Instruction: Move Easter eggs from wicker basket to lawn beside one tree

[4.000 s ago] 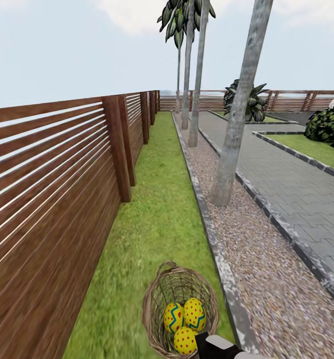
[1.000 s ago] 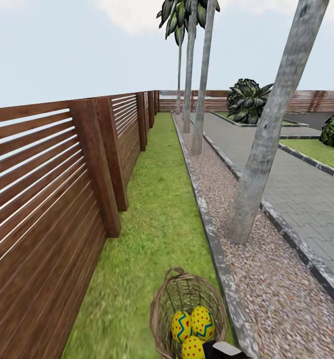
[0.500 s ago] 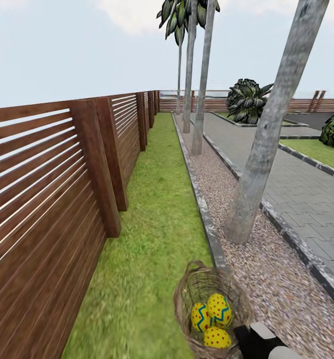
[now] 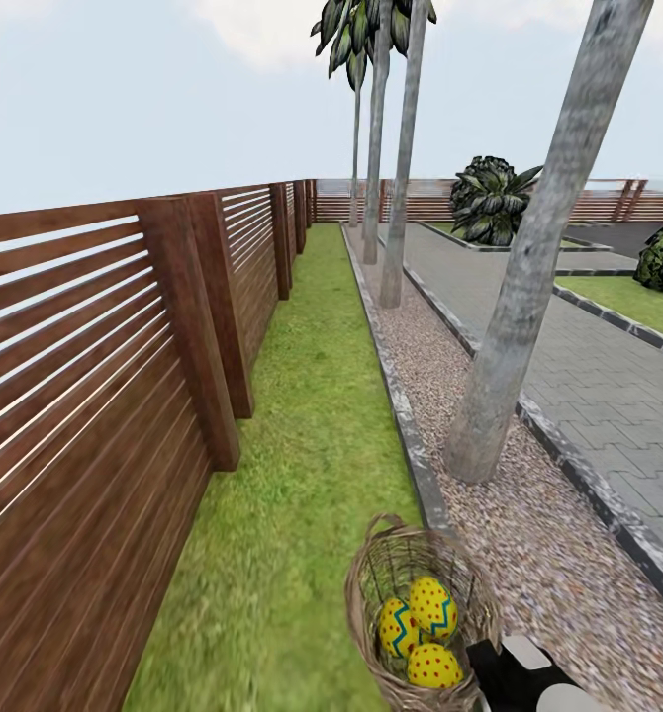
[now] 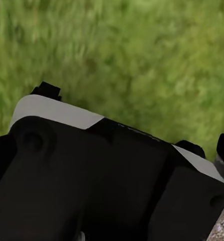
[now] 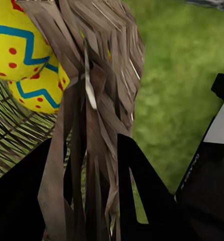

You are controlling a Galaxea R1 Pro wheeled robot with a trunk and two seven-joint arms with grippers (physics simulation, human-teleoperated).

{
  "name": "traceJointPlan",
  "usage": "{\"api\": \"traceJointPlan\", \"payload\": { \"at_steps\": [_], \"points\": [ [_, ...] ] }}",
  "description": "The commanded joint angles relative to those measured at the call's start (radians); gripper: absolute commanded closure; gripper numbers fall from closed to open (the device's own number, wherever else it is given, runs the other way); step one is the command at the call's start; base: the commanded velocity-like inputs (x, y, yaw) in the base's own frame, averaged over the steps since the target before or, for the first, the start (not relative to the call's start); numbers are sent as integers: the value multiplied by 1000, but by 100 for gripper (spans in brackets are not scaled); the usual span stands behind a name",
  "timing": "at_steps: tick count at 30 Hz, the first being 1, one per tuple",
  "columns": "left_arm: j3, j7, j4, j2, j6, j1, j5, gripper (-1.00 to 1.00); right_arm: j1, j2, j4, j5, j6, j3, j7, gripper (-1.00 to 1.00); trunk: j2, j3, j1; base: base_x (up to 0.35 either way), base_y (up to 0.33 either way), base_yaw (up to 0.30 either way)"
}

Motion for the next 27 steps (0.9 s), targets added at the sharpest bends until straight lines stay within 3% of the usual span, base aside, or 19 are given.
{"api": "traceJointPlan", "payload": {
  "at_steps": [1, 14, 20, 27],
  "points": [
    [-1, -1, -17, -2, 9, 0, 9, -100, -1, 5, -2, -18, 2, 2, -7, 100, -2, -2, 0, 0, 0, 0],
    [-3, 0, -22, 3, 4, 0, 6, -100, 1, 10, 7, -14, -3, 3, -7, 100, -2, -2, 0, 157, -16, 0],
    [-4, 0, -22, 6, 4, 0, 6, -100, 1, 10, 7, -13, -4, 3, -4, 100, -2, -7, 0, 137, -72, -160],
    [-4, 0, -22, 8, 3, 0, 6, -100, 1, 10, 7, -14, -4, 3, -3, 100, -2, -7, 0, 150, -45, -7]
  ]
}}
